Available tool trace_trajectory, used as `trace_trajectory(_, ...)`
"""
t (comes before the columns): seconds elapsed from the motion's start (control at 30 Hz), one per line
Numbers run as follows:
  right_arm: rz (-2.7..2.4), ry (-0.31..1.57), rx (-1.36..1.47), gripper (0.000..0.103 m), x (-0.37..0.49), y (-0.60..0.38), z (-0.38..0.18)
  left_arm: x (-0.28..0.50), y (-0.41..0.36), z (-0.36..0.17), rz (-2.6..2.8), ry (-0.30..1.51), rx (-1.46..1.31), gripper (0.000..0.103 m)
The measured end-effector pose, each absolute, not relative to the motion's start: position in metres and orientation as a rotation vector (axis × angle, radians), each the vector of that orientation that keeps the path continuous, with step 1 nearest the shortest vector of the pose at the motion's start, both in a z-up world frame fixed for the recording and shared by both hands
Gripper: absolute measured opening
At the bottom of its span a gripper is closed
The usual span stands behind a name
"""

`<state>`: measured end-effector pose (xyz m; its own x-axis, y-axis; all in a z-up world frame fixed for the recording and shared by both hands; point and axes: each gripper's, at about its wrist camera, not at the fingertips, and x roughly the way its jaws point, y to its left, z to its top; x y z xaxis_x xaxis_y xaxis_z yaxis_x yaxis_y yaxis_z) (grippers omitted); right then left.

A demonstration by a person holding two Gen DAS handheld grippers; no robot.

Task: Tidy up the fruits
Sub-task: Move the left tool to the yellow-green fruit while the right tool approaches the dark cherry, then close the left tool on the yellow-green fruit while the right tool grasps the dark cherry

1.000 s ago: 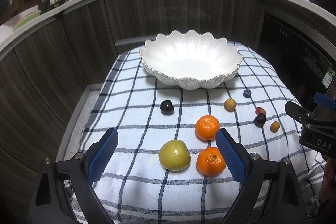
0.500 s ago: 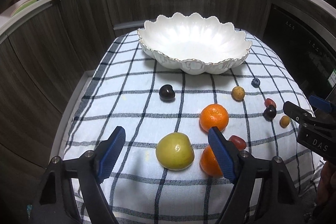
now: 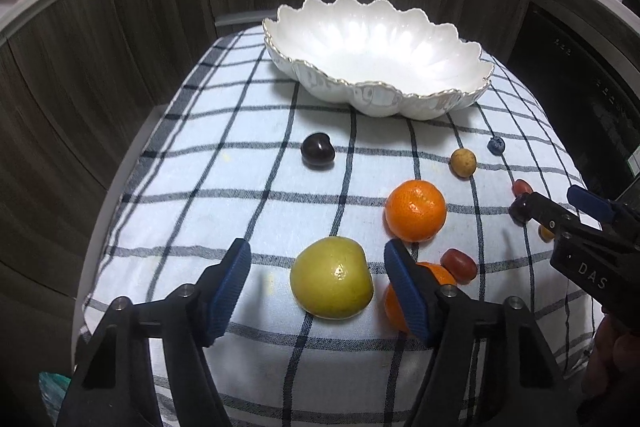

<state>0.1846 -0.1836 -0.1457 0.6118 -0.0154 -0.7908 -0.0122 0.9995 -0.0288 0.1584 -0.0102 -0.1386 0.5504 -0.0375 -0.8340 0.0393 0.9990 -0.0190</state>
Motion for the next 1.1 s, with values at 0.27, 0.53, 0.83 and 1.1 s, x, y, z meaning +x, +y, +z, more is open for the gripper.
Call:
trace_trajectory(0.27, -0.007, 0.94, -0.033, 0.061, 0.193, -0.182, -0.154, 0.162, -0.01, -0.145, -0.058, 1.01, -0.022, 0.067)
trace_trajectory(0.53, -0.007, 0.969, -0.04, 0.049, 0.2, -0.179, -0.164, 0.166, -0.006, -0.156, -0.066, 1.049, -0.054, 0.057)
trace_trajectory(0.83, -0.01, 1.006, -0.039, 0.04, 0.206, -0.18, -0.175, 0.168, -0.009, -0.162, -0.101, 1.065, -0.068, 0.047)
trace_trajectory(1.1, 0.003, 1.019, -0.021, 0.03, 0.208, -0.181, -0.179, 0.167, -0.009, -0.162, -0.105, 1.061, -0.077, 0.046)
